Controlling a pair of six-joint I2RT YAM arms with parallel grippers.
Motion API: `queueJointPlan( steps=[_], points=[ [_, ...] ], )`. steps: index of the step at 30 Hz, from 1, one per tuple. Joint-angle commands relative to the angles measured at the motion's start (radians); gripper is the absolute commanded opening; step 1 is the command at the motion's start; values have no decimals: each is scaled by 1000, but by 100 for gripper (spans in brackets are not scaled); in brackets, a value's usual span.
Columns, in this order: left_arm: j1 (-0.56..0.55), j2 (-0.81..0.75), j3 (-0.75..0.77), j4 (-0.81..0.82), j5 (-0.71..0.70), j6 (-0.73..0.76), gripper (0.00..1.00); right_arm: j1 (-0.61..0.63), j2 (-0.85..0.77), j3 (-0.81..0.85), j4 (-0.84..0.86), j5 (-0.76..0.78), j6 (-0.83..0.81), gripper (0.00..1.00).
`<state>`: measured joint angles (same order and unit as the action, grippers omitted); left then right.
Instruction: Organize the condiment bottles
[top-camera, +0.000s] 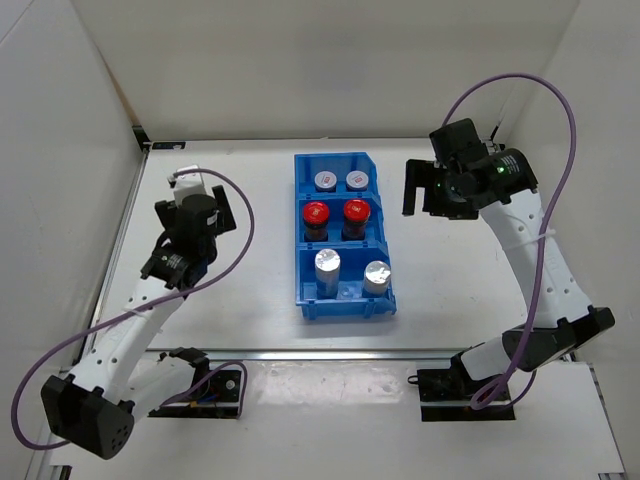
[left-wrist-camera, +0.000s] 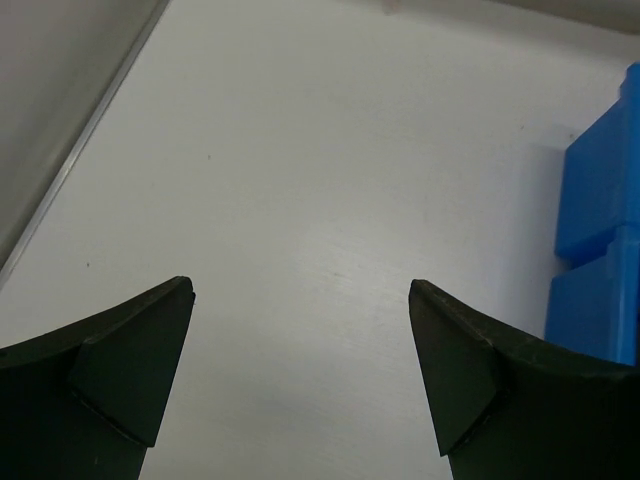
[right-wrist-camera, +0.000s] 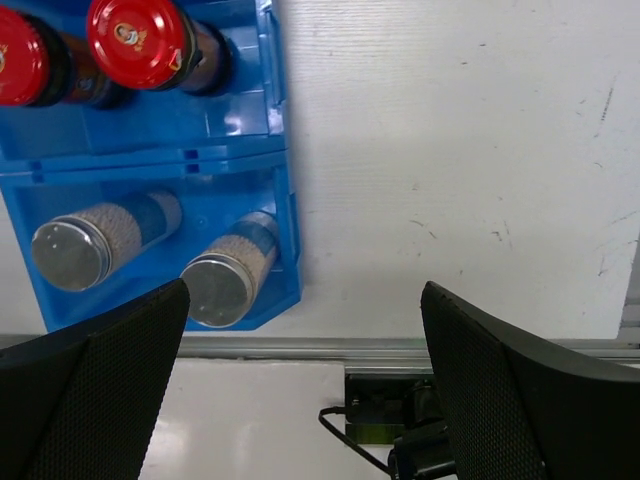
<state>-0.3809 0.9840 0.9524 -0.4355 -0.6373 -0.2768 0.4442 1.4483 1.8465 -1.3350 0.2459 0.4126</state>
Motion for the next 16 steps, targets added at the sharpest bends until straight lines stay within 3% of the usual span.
queueJointPlan(
  steps=[1,4,9,13,16],
  points=[
    [10,-60,-104,85,-36,-45,99,-6,-11,19,19,-57,-35,100],
    [45,-61,-136,167,86,5,99,-6,-61,-12,19,-5,-35,100],
    [45,41,-116,150,123,24,99,-6,-107,-53,7,91,20,100],
    [45,77,-96,187,246,122,99,-6,-128,-87,-15,142,41,100],
    [66,99,-87,205,246,2,99,-6,-128,-96,-39,188,70,100]
  ],
)
